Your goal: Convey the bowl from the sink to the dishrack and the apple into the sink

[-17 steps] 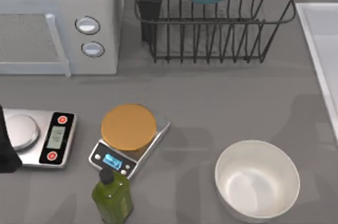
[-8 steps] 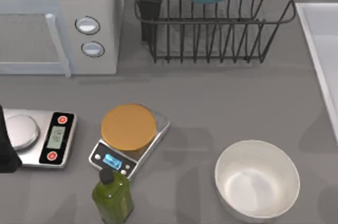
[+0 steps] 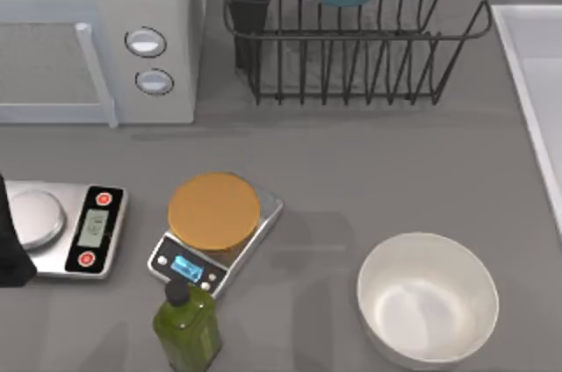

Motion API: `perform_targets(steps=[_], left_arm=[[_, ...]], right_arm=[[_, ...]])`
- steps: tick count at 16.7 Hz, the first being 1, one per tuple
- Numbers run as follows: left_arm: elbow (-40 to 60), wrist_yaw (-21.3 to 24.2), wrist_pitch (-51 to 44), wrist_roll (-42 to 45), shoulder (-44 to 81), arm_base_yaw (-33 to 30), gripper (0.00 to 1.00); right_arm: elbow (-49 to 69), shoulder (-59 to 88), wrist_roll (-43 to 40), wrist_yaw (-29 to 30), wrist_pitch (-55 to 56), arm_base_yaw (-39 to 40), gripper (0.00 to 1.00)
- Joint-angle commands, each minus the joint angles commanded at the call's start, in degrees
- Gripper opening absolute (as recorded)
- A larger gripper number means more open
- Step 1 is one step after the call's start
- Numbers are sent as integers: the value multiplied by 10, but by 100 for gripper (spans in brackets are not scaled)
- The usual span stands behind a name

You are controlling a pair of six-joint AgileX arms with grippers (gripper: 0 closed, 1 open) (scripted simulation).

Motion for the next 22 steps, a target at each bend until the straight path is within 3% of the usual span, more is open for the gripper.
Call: perform_targets(steps=[6, 19, 22], left_arm=[[0, 0, 0, 0, 0, 0, 100], [0, 0, 0, 0, 0, 0, 100], [0, 0, 0, 0, 0, 0, 100]], right_arm=[[-8, 22, -1, 3, 22, 2, 0], [-8, 22, -1, 3, 22, 2, 98], [-8, 22, -1, 3, 22, 2, 100]])
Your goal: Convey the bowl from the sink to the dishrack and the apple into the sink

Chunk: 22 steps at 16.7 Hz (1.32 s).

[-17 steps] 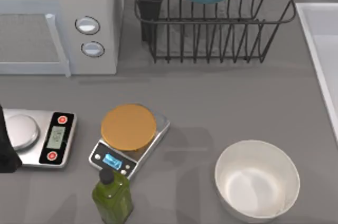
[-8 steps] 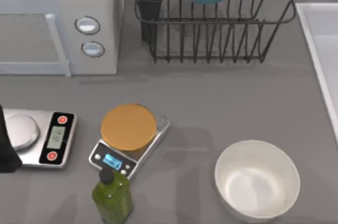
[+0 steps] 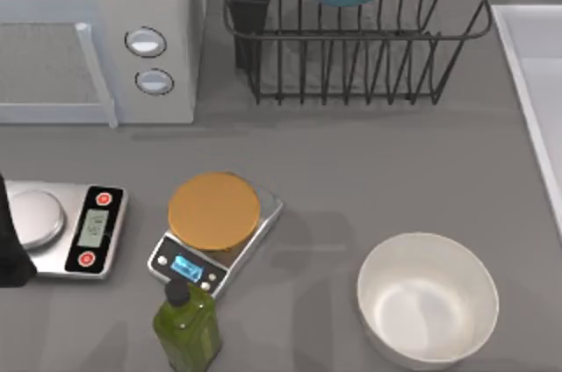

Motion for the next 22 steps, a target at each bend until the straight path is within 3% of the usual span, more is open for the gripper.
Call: perform_targets(steps=[11, 22], left_arm=[[0, 0, 0, 0, 0, 0, 100], [0, 0, 0, 0, 0, 0, 100]], right_arm=[[-5, -30, 0, 5, -23, 6, 100], [-73, -323, -2, 71, -255, 77, 100]])
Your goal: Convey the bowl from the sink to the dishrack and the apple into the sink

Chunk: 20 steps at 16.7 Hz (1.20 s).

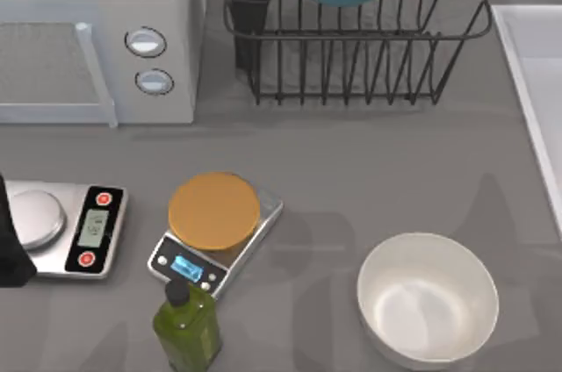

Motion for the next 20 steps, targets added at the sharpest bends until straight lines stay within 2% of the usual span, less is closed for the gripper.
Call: perform_targets(steps=[20], left_arm=[[0, 0, 0, 0, 0, 0, 100]], right_arm=[[-118, -537, -4, 123, -421, 126, 100]])
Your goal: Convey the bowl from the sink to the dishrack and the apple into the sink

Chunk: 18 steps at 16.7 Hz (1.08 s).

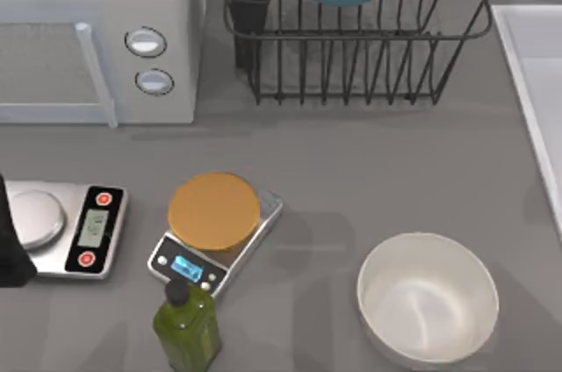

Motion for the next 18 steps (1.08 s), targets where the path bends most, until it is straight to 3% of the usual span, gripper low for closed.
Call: perform_targets(steps=[12, 18], left_arm=[[0, 0, 0, 0, 0, 0, 100], [0, 0, 0, 0, 0, 0, 100]], right_arm=[[-75, -368, -3, 74, -284, 85, 100], [-89, -410, -3, 88, -318, 99, 100]])
